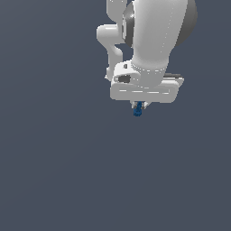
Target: Pick up the object and move it to a goal position.
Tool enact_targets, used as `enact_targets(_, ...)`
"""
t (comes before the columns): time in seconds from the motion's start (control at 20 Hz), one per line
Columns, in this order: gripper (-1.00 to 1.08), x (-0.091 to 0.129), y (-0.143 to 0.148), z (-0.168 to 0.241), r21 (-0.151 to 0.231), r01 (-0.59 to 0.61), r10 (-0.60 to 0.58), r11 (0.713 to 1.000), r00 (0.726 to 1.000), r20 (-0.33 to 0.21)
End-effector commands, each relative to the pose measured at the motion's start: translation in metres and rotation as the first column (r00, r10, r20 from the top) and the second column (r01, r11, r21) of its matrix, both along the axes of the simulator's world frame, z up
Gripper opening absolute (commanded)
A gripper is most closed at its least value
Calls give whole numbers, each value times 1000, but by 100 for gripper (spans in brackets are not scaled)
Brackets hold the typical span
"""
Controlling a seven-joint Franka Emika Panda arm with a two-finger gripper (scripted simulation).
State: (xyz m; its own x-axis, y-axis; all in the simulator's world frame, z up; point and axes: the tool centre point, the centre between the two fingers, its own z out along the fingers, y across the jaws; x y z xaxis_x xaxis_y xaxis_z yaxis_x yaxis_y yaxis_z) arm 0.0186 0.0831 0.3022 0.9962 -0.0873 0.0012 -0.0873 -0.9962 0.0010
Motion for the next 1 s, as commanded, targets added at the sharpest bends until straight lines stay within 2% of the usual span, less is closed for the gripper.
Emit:
enact_targets(0.0,-100,7,7,19,0,0,0,1000,1000,-1)
enact_targets(0.95,-100,46,47,117,1,1,-1,1000,1000,-1)
